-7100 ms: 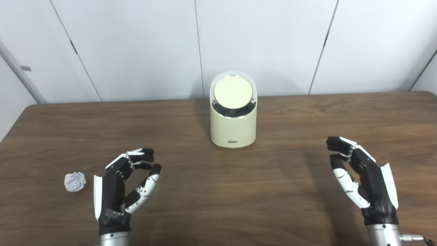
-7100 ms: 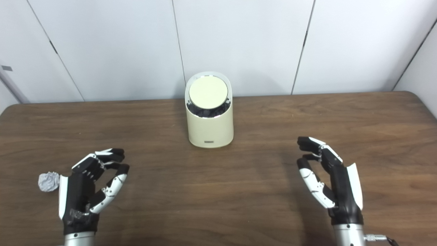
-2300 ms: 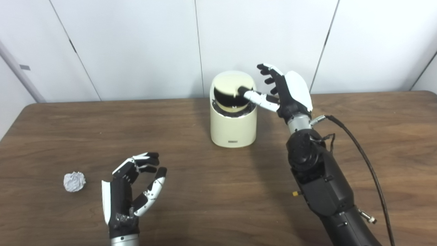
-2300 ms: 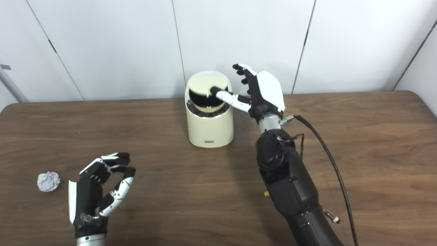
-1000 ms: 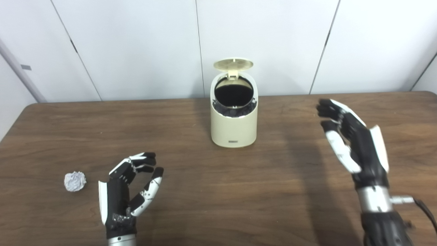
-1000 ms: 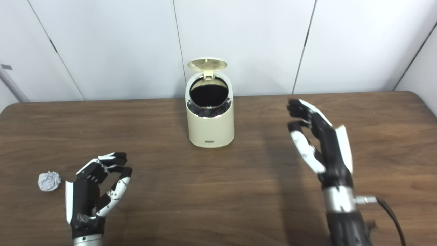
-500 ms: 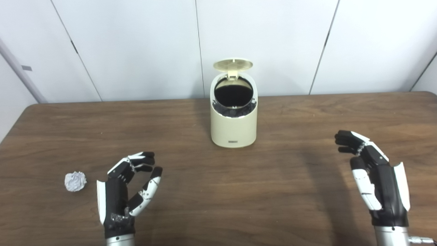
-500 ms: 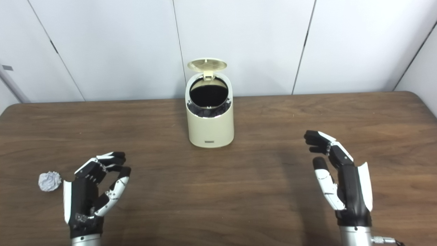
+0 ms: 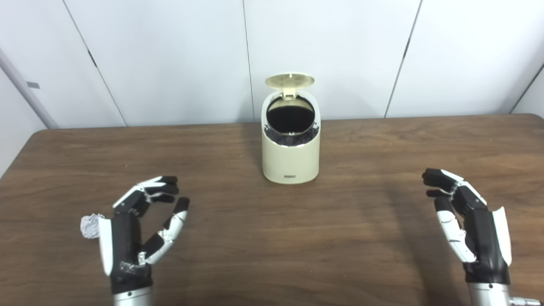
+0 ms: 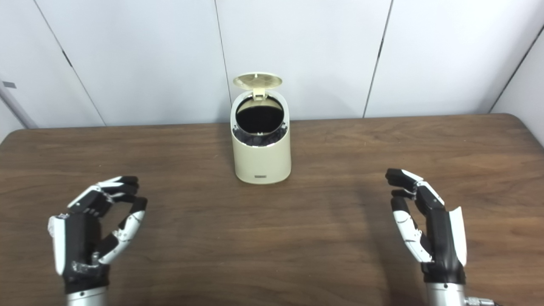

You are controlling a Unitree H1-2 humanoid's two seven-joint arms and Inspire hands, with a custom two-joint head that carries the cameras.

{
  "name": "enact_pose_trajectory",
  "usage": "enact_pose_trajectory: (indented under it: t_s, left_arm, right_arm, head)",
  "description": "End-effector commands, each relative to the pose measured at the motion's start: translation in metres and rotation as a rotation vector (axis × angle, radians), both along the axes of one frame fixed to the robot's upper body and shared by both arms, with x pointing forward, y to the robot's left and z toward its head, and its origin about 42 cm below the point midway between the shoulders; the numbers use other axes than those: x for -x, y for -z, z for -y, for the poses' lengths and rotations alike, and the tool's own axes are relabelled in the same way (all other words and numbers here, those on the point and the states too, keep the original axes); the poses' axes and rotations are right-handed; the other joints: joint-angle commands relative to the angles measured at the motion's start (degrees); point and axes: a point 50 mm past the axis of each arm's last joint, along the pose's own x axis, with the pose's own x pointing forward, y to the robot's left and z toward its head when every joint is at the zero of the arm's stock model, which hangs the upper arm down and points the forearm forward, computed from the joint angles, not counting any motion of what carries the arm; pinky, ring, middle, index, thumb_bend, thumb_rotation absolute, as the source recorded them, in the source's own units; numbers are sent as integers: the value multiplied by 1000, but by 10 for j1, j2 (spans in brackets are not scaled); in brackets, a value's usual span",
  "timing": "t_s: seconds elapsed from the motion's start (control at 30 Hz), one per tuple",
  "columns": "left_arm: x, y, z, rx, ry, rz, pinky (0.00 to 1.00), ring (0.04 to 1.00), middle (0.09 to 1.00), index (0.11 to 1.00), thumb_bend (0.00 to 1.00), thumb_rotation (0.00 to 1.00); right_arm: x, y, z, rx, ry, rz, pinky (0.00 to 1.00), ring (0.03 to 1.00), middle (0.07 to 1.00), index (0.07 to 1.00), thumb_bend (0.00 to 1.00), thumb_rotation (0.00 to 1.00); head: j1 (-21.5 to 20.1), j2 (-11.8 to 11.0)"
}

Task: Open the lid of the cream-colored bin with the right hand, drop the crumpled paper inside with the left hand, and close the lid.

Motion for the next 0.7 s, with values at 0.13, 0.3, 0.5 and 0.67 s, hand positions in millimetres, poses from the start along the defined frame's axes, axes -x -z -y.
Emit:
enact_pose_trajectory:
  t_s: [0.13, 0.3, 0.5, 0.67]
  left_arm:
    - [8, -46, -61, -453, -195, 87, 449, 574, 610, 494, 492, 85]
    - [13, -63, -86, -648, -297, 12, 425, 578, 637, 597, 839, 390]
    - [9, -64, -103, -779, -390, -70, 376, 553, 599, 593, 999, 445]
    - [3, -57, -118, -820, -414, -124, 382, 534, 579, 576, 1000, 222]
  right_arm:
    - [-5, -10, 3, -10, 0, 64, 632, 722, 722, 708, 195, 786]
    - [-8, -8, 8, 4, 6, 73, 602, 698, 717, 701, 161, 798]
    - [-11, -6, 14, -8, 8, 62, 611, 712, 722, 706, 153, 796]
    - [-11, -7, 18, -4, 7, 61, 606, 718, 727, 705, 153, 793]
  head:
    - [11, -2]
    - [23, -8]
    - [49, -11]
    - [60, -14]
